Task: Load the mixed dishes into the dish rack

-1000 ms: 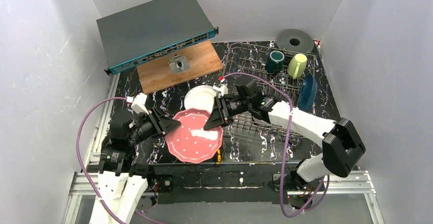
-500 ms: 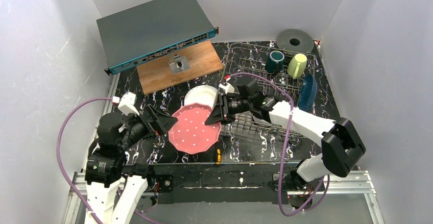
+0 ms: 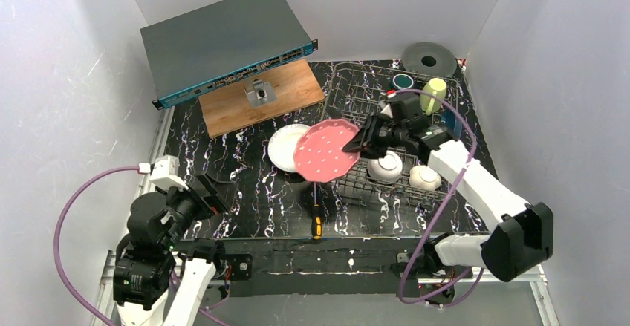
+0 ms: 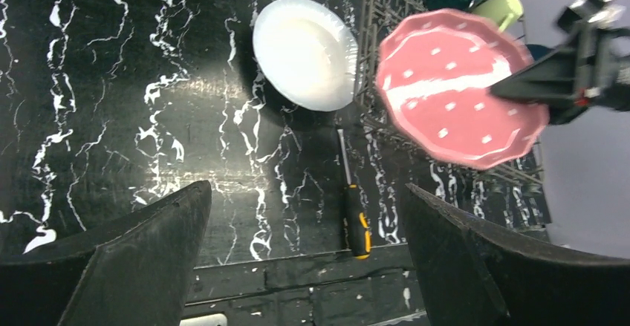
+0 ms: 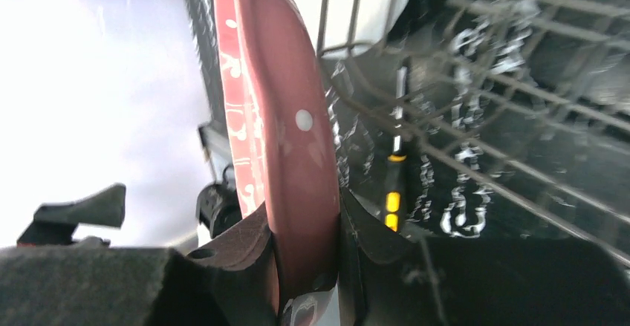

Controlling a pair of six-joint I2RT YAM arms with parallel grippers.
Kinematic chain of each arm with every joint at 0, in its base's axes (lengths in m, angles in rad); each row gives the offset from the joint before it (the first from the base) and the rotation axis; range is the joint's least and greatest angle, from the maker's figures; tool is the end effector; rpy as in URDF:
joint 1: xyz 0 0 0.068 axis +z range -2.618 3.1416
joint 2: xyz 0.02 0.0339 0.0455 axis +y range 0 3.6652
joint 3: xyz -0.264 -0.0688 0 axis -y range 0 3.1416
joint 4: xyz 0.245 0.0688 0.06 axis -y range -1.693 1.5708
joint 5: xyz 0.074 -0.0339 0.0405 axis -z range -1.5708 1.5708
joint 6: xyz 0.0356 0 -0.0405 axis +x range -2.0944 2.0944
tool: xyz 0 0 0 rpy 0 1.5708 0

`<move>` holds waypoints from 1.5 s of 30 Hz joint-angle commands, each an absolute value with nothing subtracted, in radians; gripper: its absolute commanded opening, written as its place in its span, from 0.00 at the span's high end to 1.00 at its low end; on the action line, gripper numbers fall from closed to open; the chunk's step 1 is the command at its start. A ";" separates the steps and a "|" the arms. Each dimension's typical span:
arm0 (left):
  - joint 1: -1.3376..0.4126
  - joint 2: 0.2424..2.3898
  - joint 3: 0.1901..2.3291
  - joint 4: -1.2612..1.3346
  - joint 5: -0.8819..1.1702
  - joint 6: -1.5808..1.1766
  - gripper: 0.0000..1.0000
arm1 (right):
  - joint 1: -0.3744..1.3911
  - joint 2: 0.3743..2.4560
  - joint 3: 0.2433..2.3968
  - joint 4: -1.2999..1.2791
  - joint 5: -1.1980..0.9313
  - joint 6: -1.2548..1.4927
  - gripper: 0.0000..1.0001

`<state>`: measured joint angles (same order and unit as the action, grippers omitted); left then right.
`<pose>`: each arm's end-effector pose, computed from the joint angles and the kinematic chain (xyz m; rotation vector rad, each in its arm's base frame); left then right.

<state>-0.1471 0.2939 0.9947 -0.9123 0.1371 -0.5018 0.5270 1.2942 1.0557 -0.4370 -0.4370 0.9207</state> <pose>0.0218 -0.0081 0.3709 -0.2212 1.8051 -0.5859 0.2371 0.1554 0.3014 0.2255 2.4809 1.1998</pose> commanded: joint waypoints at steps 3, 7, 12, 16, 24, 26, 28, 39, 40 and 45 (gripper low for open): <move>-0.152 0.239 0.893 -0.879 0.108 -0.451 0.02 | 0.404 1.203 1.318 -0.743 -0.097 0.780 0.99; -0.153 0.201 0.812 -0.808 0.163 -0.460 0.02 | 0.353 1.246 1.455 -0.926 0.245 0.685 0.99; -0.163 0.177 0.748 -0.754 0.171 -0.461 0.02 | 0.302 1.274 1.511 -0.953 0.532 0.543 0.99; -0.182 0.175 0.713 -0.715 0.150 -0.451 0.02 | 0.259 1.333 1.538 -0.942 0.638 0.461 0.99; -0.225 0.163 0.701 -0.716 0.138 -0.455 0.02 | 0.238 1.412 1.551 -0.889 0.768 0.362 0.99; -0.233 0.167 0.702 -0.722 0.131 -0.459 0.02 | 0.238 1.437 1.562 -0.890 0.781 0.344 0.99; -0.240 0.173 0.699 -0.720 0.135 -0.461 0.02 | 0.238 1.462 1.567 -0.871 0.777 0.313 0.99; -0.252 0.152 0.697 -0.717 0.140 -0.459 0.02 | 0.236 1.557 1.577 -0.813 0.759 0.212 0.99; -0.254 0.151 0.697 -0.716 0.140 -0.460 0.02 | 0.238 1.563 1.576 -0.809 0.759 0.207 0.99; -0.258 0.149 0.696 -0.715 0.140 -0.460 0.02 | 0.236 1.596 1.568 -0.797 0.737 0.203 0.99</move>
<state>-0.2501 0.1577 0.7002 -0.7326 0.1455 -0.4713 0.2379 1.5997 1.5204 -0.8944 0.6880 0.2272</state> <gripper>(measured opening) 0.980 0.338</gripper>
